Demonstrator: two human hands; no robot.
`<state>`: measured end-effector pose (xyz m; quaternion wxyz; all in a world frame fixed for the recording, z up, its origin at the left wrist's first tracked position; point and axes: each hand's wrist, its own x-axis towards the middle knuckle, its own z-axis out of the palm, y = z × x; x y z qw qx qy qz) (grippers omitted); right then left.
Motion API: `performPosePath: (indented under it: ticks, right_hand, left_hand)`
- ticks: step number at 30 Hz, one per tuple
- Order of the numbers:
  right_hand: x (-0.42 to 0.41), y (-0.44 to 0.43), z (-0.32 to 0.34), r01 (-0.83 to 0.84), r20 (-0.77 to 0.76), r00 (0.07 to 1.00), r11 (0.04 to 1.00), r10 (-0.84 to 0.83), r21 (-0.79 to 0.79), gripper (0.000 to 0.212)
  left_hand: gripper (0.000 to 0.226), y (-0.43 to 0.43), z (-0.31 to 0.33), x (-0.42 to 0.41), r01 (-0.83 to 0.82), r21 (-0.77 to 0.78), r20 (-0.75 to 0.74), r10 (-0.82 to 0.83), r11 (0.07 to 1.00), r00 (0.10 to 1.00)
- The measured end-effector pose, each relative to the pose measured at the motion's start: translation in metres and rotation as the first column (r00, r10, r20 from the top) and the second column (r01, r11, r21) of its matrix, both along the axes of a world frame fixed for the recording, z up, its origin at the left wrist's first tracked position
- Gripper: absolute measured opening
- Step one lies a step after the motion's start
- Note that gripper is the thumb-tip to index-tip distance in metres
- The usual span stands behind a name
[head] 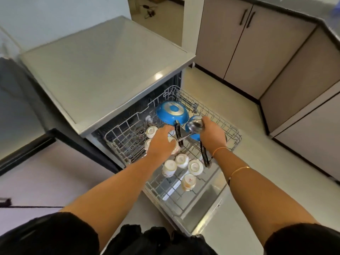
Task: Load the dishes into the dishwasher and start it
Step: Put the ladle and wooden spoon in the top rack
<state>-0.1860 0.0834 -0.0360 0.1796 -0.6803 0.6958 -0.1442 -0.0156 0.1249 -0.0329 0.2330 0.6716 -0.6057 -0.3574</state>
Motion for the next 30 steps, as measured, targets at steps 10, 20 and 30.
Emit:
performPosePath:
  ticks: [10, 20, 30]
  right_hand:
    - [-0.064, -0.031, -0.029, 0.527, 0.33, 0.786, 0.846, -0.523, 0.086, 0.053]
    - [-0.046, -0.1, -0.048, 0.418, 0.246, 0.865, 0.899, -0.437, 0.128, 0.056]
    - [-0.007, -0.195, -0.096, 0.084, -0.089, 0.994, 0.979, -0.068, 0.183, 0.056]
  left_hand:
    - [0.034, -0.024, -0.033, -0.002, -0.014, 0.134, 0.092, 0.002, 0.991, 0.996]
    - [0.039, -0.078, -0.05, -0.003, 0.034, 0.213, 0.025, -0.041, 0.976, 0.999]
    - [0.033, -0.115, -0.089, 0.025, 0.015, 0.273, 0.049, -0.029, 0.962, 0.998]
